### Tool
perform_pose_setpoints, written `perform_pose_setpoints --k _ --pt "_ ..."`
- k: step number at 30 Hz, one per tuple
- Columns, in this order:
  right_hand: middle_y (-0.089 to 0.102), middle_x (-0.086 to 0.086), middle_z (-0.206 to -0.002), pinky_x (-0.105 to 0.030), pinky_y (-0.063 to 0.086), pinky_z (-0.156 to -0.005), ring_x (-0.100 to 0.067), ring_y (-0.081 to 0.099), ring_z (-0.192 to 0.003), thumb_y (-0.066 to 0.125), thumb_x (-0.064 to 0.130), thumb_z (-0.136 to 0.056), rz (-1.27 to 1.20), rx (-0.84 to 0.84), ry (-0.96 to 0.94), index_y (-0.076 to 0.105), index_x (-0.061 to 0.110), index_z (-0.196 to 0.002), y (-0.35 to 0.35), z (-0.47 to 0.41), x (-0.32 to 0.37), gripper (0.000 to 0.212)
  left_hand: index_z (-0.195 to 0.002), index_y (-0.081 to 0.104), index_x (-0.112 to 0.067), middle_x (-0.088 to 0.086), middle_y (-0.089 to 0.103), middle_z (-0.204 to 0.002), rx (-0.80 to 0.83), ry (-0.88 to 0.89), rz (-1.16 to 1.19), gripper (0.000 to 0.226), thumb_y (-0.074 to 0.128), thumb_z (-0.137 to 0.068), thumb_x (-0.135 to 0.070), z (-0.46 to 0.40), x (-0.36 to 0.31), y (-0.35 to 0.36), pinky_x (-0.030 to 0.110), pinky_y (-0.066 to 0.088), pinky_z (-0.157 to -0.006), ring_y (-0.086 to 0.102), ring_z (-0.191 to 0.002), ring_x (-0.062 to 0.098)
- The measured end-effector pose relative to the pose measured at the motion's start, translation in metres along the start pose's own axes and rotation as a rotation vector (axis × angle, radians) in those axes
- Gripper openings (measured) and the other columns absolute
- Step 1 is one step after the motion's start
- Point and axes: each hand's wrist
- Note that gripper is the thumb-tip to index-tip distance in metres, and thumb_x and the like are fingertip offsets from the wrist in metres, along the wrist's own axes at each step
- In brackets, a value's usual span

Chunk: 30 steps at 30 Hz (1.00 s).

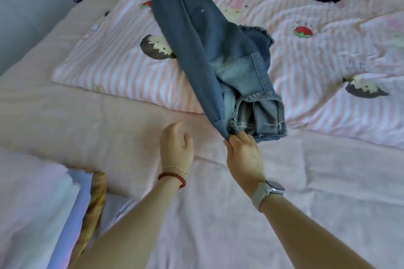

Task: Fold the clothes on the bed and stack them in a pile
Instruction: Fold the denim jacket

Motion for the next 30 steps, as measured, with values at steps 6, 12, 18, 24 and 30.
perform_pose_setpoints --k 6,12,18,24,30 --pt "0.059 -0.011 -0.067 -0.031 0.044 -0.048 -0.031 0.056 -0.058 0.068 0.006 -0.075 -0.065 0.138 0.155 0.062 0.003 -0.063 -0.075 0.181 -0.002 0.013 -0.121 0.055 -0.002 0.019 0.053 -0.125 0.1 0.282 -0.142 0.047 0.049 -0.082 -0.027 0.109 -0.063 -0.047 0.041 0.038 -0.097 0.048 -0.116 0.037" --pt "0.066 -0.011 -0.086 -0.035 0.053 -0.058 -0.033 0.064 -0.079 0.075 0.005 -0.075 0.011 0.396 0.46 0.072 0.003 -0.079 -0.171 0.34 -0.042 0.005 -0.135 0.047 -0.019 0.011 0.036 -0.147 0.57 0.626 -0.511 0.069 0.071 -0.074 -0.037 0.202 -0.097 -0.047 0.065 0.022 -0.104 0.028 -0.136 0.039" --pt "0.066 -0.009 -0.102 -0.039 0.049 -0.071 -0.036 0.062 -0.089 0.068 0.002 -0.078 0.214 0.325 0.594 0.074 0.013 -0.099 -0.221 0.374 -0.113 0.024 -0.146 0.006 -0.04 -0.008 -0.009 -0.157 0.876 0.709 -0.692 0.09 0.055 -0.075 -0.065 0.234 -0.116 0.005 0.058 0.001 -0.111 -0.014 -0.143 0.022" --pt "0.041 -0.011 -0.122 -0.029 0.041 -0.09 -0.027 0.05 -0.109 0.057 0.01 -0.089 -0.409 -0.303 1.261 0.043 0.002 -0.132 -0.189 0.369 -0.108 0.045 -0.135 0.039 -0.026 -0.003 0.014 -0.155 1.069 0.738 -0.887 0.065 0.05 -0.082 -0.062 0.23 -0.139 0.071 0.054 0.001 -0.113 -0.004 -0.144 0.021" --pt "0.063 -0.015 -0.1 -0.044 0.048 -0.086 -0.031 0.058 -0.1 0.054 0.015 -0.091 -0.921 -0.374 1.563 0.057 0.004 -0.104 -0.174 0.351 -0.082 0.017 -0.073 0.034 -0.015 -0.006 0.036 -0.055 0.816 0.765 -0.587 0.041 0.05 -0.089 -0.049 0.234 -0.155 0.026 0.036 0.038 -0.061 0.042 -0.062 0.021"
Point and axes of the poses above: each hand's wrist, its own z-axis away from the middle knuckle, its own y-axis out of the palm, x = y × z
